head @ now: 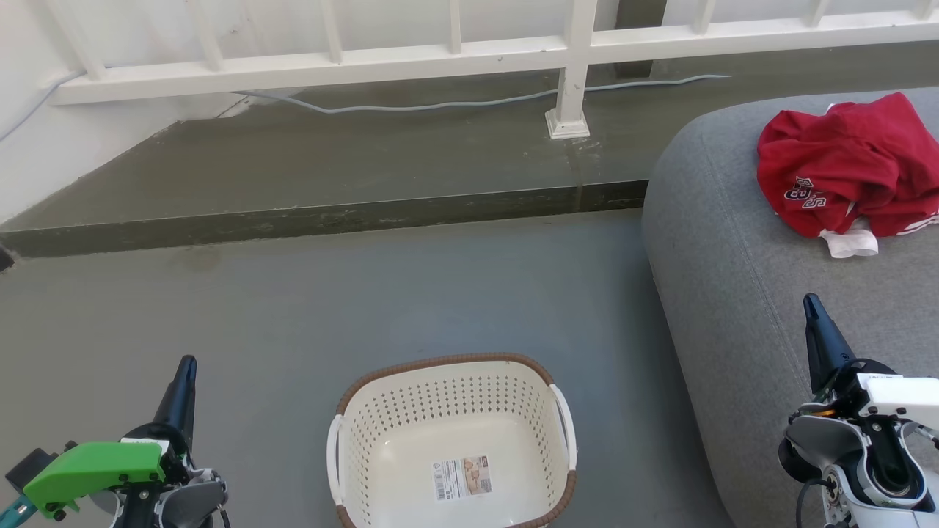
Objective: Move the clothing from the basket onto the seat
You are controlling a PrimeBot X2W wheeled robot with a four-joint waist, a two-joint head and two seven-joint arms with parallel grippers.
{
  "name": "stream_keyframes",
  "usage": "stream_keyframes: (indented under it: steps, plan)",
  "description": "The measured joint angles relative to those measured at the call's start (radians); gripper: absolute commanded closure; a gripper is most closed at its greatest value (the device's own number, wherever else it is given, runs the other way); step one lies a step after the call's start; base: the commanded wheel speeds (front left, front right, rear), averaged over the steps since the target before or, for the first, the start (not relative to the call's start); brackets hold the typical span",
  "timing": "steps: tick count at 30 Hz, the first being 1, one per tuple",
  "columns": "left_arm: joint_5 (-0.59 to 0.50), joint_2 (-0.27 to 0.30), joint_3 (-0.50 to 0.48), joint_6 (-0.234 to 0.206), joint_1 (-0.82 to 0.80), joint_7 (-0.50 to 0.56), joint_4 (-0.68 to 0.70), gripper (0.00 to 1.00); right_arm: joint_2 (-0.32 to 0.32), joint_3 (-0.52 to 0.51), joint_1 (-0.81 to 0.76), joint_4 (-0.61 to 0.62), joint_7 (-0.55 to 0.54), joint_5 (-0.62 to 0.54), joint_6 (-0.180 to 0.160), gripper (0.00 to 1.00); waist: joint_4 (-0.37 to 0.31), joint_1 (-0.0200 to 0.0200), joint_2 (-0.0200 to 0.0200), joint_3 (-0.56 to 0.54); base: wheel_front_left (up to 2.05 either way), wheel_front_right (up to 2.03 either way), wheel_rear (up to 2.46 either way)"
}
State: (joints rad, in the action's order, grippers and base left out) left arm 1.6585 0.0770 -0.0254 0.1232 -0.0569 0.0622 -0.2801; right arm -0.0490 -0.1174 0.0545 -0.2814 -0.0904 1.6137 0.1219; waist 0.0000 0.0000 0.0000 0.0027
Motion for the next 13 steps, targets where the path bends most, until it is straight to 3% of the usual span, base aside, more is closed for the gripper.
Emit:
stream_keyframes:
  steps: [13]
  plan:
    - [0.000,-0.001,-0.001,0.000,0.000,0.005,0.000,1.00,0.000,0.000,0.000,0.000,0.000,0.000,0.000,1.00,0.000,0.0000,0.0000,0.000,0.00,0.00,0.00]
